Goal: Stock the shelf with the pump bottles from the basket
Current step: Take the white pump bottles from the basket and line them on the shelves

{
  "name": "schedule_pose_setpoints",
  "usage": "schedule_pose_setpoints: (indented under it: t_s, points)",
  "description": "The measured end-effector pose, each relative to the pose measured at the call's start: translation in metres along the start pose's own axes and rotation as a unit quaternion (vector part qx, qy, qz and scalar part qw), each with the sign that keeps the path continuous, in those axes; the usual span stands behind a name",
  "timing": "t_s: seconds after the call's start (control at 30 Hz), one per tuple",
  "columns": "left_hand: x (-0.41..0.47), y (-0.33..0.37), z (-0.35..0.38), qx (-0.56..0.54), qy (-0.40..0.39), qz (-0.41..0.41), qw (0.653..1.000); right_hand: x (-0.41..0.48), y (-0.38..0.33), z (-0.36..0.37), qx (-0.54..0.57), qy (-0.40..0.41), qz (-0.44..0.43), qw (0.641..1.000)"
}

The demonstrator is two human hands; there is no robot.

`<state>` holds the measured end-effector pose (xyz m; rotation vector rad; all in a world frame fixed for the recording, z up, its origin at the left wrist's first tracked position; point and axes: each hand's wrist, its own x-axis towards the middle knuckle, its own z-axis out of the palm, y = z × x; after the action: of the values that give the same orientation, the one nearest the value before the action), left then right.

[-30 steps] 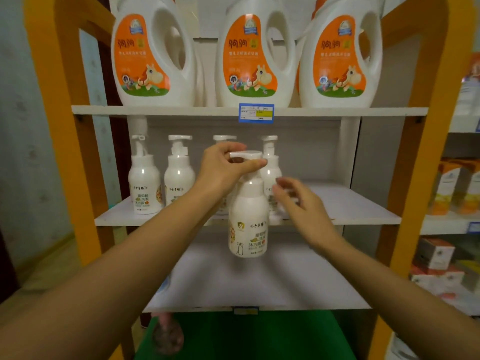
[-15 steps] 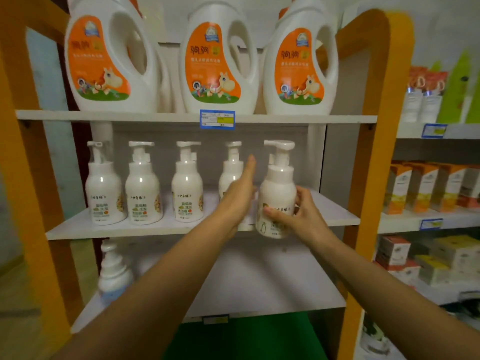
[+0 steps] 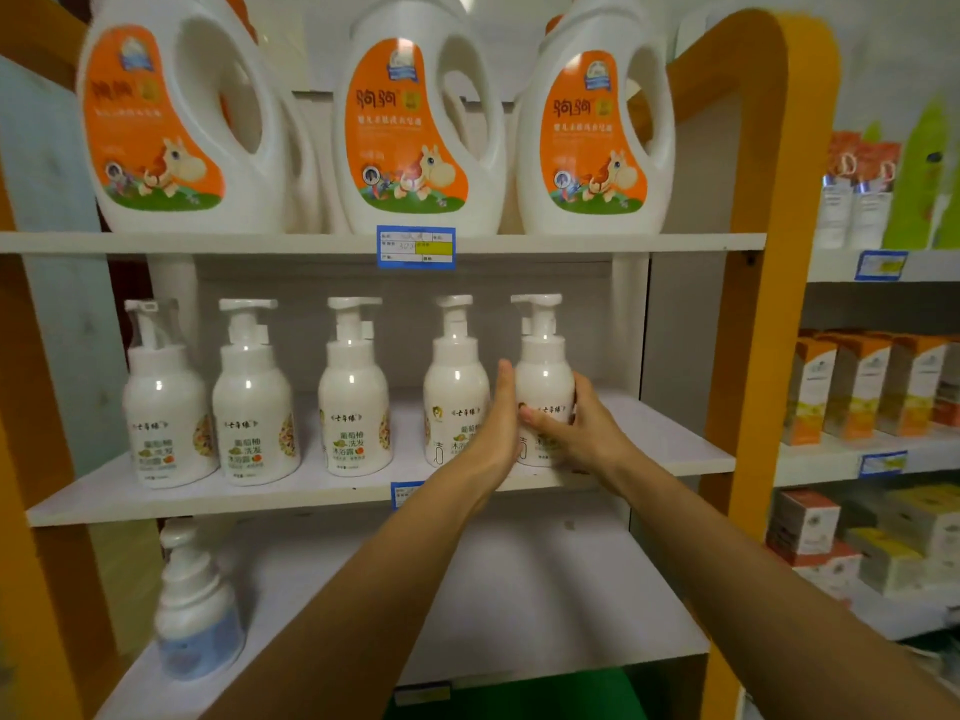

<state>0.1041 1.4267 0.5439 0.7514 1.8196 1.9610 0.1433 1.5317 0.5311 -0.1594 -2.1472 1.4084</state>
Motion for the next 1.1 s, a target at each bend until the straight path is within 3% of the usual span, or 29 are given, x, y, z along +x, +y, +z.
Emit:
schedule_pose_setpoints:
  t_s: [0.2, 0.33, 0.43, 0.67, 0.93, 1.1]
  points:
    - [-0.008, 0.001, -0.002, 0.032, 0.025, -0.006, 0.999, 0.007, 0.002, 0.002, -0.019, -0.013, 0.026, 0.999]
    - [-0.031, 0.008, -0.015, 0.080, 0.049, 0.048, 0.994, -0.020, 0.001, 0.017, -0.120, 0.115, -0.053, 0.985]
    - [-0.064, -0.001, -0.031, 0.137, 0.090, 0.141, 0.976, -0.064, 0.002, 0.035, -0.094, 0.169, -0.124, 0.973]
    - [-0.136, -0.080, -0.092, 0.212, 0.111, 0.138, 0.961, -0.154, 0.051, 0.091, 0.011, -0.006, -0.060, 0.998]
    - [-0.209, -0.229, -0.153, 0.258, 0.102, 0.013, 0.961, -0.249, 0.161, 0.172, 0.044, -0.141, 0.076, 0.986]
    - [-0.238, -0.322, -0.180, 0.270, 0.087, -0.090, 0.955, -0.293, 0.234, 0.210, -0.022, -0.203, 0.146, 0.968]
